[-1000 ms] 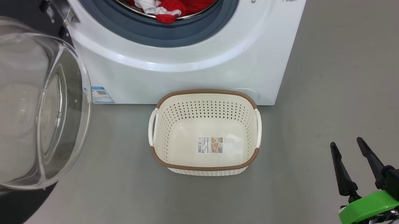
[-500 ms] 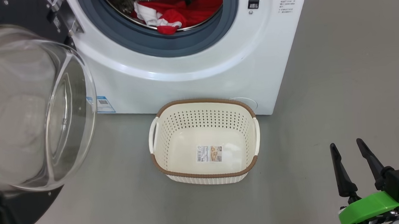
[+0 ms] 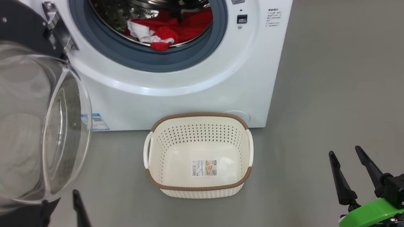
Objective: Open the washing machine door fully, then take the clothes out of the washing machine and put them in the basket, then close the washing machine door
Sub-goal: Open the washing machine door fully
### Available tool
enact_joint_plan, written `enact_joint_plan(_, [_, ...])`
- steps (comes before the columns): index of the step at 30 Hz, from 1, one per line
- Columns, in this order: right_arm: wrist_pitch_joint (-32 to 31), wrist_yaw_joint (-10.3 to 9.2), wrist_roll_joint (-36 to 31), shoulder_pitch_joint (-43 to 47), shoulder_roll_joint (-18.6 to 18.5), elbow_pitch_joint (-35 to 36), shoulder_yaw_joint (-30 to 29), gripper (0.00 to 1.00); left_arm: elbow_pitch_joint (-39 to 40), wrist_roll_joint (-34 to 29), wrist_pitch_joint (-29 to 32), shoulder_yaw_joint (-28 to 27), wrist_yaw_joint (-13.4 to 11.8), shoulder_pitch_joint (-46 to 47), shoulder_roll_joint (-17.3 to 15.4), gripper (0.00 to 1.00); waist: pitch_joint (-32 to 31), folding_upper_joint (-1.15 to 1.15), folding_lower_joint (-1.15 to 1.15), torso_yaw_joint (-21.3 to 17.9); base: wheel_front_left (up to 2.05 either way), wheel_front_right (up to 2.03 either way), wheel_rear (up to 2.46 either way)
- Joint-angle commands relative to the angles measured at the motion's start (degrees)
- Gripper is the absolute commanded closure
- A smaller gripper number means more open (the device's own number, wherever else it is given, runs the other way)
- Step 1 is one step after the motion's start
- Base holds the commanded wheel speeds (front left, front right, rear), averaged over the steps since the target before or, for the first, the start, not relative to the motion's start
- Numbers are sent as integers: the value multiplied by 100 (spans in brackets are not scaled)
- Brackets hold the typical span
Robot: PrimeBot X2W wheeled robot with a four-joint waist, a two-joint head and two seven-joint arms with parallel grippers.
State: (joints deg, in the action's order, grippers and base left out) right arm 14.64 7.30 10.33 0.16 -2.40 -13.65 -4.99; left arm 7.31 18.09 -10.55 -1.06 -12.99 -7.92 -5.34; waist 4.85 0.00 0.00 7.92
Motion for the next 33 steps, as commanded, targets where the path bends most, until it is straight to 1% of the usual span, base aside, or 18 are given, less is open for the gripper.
enact_joint_plan(1, [36, 19, 24, -25, -53, 129, 160, 0, 171, -63, 70, -92, 41, 70, -18, 0, -97, 0, 0, -106, 0, 0, 0])
enact_joint_plan(5, [36, 19, 39, 23, -50, 127, 216, 0, 122, -65, 269, 185, 142, 89, 5, 0, -180, 0, 0, -236, 0, 0, 0])
enact_joint_plan(12, [36, 19, 96, 81, -49, 131, 301, 0, -164, -100, 395, 481, 326, 258, -39, 0, -290, 0, 0, -488, 0, 0, 0])
enact_joint_plan(19, [36, 19, 133, 156, -48, 157, 356, 0, -445, -138, 343, 676, 447, 377, -61, 0, -370, 0, 0, -774, 0, 0, 0])
enact_joint_plan(27, [36, 19, 162, 218, -48, 164, 413, 0, -609, -127, 297, 723, 489, 466, -100, 0, -429, 0, 0, -957, 0, 0, 0])
enact_joint_plan(33, [36, 19, 178, 249, -48, 137, 425, 0, -714, -118, 247, 726, 497, 489, -145, 0, -472, 0, 0, -985, 0, 0, 0])
